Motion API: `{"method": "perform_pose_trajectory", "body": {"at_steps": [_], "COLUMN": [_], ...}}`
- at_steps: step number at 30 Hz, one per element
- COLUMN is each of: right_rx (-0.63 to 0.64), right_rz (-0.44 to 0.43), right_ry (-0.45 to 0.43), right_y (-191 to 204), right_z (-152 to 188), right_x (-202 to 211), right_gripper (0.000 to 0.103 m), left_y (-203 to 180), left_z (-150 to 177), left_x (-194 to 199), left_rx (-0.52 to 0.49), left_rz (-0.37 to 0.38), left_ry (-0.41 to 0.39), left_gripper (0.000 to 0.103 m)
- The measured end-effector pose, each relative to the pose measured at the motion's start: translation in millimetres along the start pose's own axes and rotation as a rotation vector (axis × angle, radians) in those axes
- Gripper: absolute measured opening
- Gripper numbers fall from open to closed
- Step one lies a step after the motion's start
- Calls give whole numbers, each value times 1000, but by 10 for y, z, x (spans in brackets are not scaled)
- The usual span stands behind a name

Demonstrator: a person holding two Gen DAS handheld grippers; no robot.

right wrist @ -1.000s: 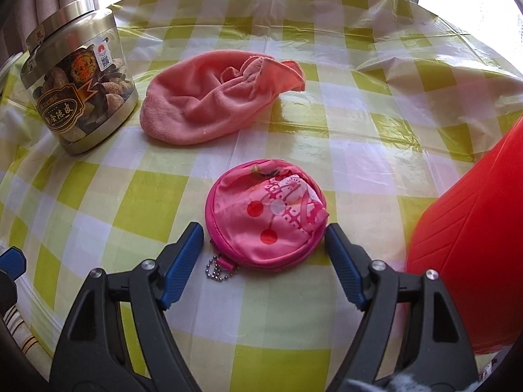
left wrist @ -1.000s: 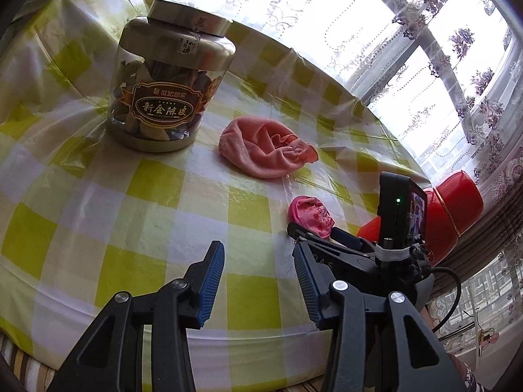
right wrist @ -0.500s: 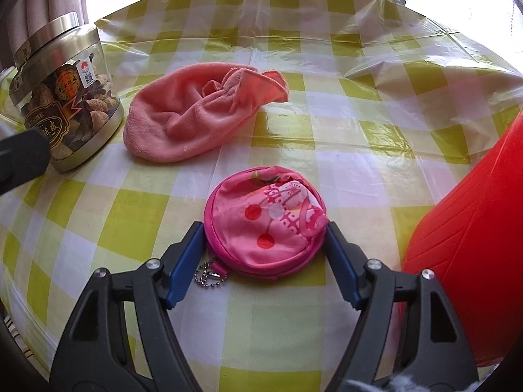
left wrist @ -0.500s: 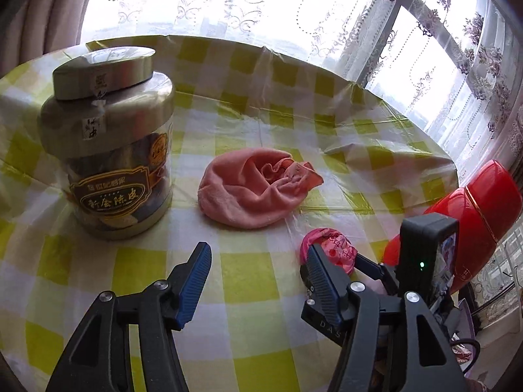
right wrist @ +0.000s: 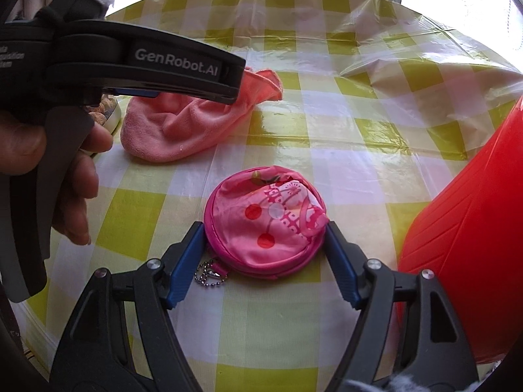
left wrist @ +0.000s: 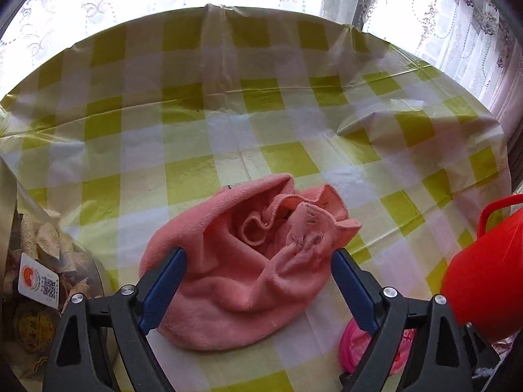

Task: Organize soft objects
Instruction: 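Grasp the pink fleece hat with the left tool while the right tool grasps the pink coin purse, then carry the fleece hat and coin purse into the white box and release both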

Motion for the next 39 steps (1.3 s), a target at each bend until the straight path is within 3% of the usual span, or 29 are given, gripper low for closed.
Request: {"method": "perform_pose_trajectory", "body": {"at_steps": [3,6,8,10,12,14,18,28,39], "right_rx": [0,0,0,2,5,12,45,35,61], "right_rz": [0,0,0,1,2,1,15,-1,-25], "right_ry": [0,-1,-1,-1,-1,-1,-22,5,-38], "right_y": [0,-1,0,2,11,15,32,-32,-26], "right_z": [1,2,2,4,12,34,147,346,507], "right_x": [0,0,0,3,9,30,125,352,913], "right_gripper": [75,75,75,75,75,75,74,74,74], "left_y": [-1,94,114,93,45,29,11,17,9], "left_z": [8,75,94,115,153,207,362,946,1408], "left_x": [-175,-364,-351,-288,-199,-127,33,550,1063], "left_rx": [-40,-22,-13,-5,-22,-33,-27,107,227], "left_rz": [-5,-60,-56,-46,-32,-34,-27,16,32], "left_ry": [57,126,113,103,92,93,95,80,24], "left_gripper": [93,93,92,78,49,37,23,18,16]}}
Point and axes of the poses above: each gripper's, at about its wrist camera, not at the fingertips, and x roughly against the way its jaws point, y to its left, z to its underside, the point moved 3 cm from there along -x, roughly the way its jaws point, and after that the axes turned 4 degrees about -y, right-handed, at the moved point
